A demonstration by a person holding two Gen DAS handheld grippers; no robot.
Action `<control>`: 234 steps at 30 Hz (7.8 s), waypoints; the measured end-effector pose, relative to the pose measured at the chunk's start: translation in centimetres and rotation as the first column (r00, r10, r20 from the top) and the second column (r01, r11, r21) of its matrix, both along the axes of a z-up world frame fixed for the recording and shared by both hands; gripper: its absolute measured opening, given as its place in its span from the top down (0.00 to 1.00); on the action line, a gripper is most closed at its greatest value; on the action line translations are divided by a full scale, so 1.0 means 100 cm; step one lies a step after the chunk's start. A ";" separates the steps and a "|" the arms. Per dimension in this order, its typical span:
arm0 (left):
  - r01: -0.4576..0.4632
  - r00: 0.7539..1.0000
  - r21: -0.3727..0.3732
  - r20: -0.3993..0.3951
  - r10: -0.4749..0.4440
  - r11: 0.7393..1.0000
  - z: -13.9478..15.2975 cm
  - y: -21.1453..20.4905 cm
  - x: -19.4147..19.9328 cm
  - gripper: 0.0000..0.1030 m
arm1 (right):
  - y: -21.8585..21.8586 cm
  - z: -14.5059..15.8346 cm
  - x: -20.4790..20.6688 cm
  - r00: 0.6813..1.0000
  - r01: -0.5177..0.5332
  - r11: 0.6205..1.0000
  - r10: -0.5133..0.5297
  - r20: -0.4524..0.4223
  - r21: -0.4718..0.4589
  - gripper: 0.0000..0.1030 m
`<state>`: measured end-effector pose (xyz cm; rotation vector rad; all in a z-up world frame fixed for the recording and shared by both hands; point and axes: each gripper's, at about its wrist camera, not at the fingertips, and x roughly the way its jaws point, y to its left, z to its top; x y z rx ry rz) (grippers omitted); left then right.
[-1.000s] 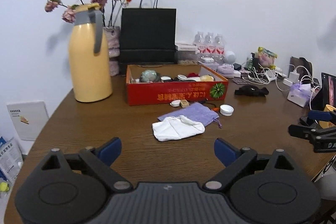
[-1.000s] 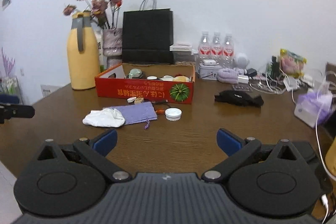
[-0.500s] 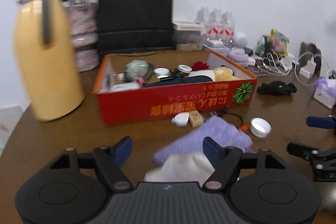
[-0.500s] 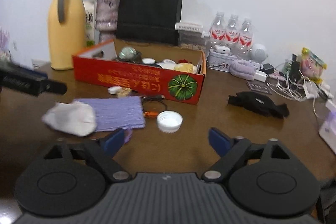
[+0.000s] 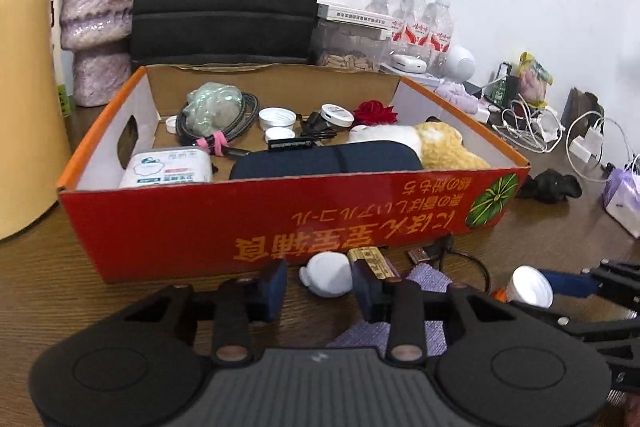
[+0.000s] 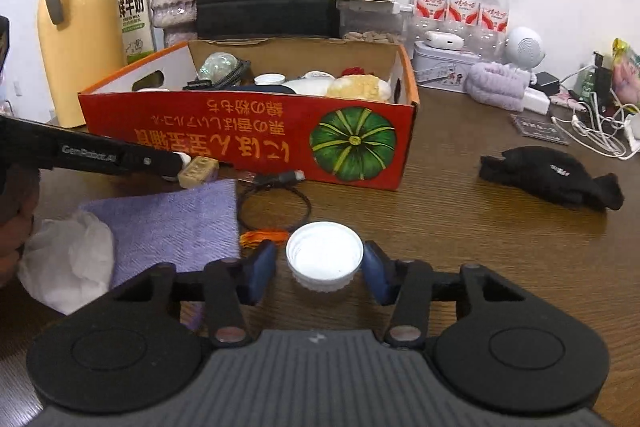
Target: Organize objects
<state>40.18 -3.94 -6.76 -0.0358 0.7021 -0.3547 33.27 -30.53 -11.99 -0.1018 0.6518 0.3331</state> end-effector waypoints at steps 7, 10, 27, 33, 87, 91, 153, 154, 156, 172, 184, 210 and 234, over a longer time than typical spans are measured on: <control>-0.005 0.999 0.068 0.037 0.002 0.998 0.002 -0.009 -0.012 0.76 | 0.003 0.003 -0.009 0.999 -0.003 1.000 0.003 0.034 -0.017 0.60; -0.042 0.996 0.097 0.076 0.035 0.994 0.010 -0.012 -0.029 0.76 | 0.003 0.011 -0.034 0.995 0.019 0.999 -0.015 0.100 -0.041 0.60; -0.145 0.985 -0.053 0.089 0.149 0.988 0.057 0.053 -0.240 0.76 | -0.019 0.045 -0.197 0.991 -0.048 0.996 0.038 0.128 0.075 0.60; -0.141 0.983 -0.060 0.109 0.147 0.988 0.065 0.056 -0.260 0.76 | -0.005 0.060 -0.222 0.978 -0.083 0.996 0.077 0.193 0.025 0.60; 0.021 0.995 -0.112 0.100 -0.010 0.993 0.139 0.035 -0.064 0.20 | -0.025 0.132 0.007 0.990 -0.072 0.988 0.054 0.134 0.135 0.00; 0.006 0.989 -0.145 0.146 0.015 0.989 0.128 0.052 -0.159 0.15 | -0.040 0.111 -0.084 0.992 -0.073 0.980 0.053 0.112 0.186 0.00; -0.073 0.997 -0.089 -0.040 0.070 0.993 0.011 -0.019 -0.010 0.79 | -0.010 0.003 0.003 1.000 -0.005 0.999 0.005 -0.008 0.050 0.60; -0.076 0.997 -0.086 -0.037 0.073 0.993 0.014 -0.018 -0.014 0.79 | -0.015 0.004 0.001 1.000 0.005 0.998 -0.004 -0.016 0.069 0.60; -0.088 0.996 -0.090 -0.022 0.087 0.992 0.022 -0.012 -0.029 0.79 | -0.025 0.007 -0.007 0.999 0.029 0.992 -0.027 -0.020 0.120 0.60; -0.244 0.964 -0.127 0.076 0.255 0.961 0.074 0.067 -0.210 0.79 | -0.030 0.050 -0.150 0.997 -0.038 0.985 0.027 0.072 0.165 0.61; -0.209 0.964 -0.158 0.135 0.231 0.965 0.090 0.076 -0.247 0.79 | -0.022 0.076 -0.192 0.989 -0.080 0.984 0.059 0.136 0.159 0.61; -0.300 0.954 0.059 0.026 0.299 0.952 0.067 0.067 0.151 0.73 | 0.069 0.057 0.219 0.998 0.042 0.999 -0.041 -0.039 0.012 0.49; -0.073 0.986 -0.166 0.134 0.096 0.983 0.120 0.068 -0.199 0.11 | -0.036 0.102 -0.119 0.991 -0.107 0.980 0.092 0.097 0.169 0.00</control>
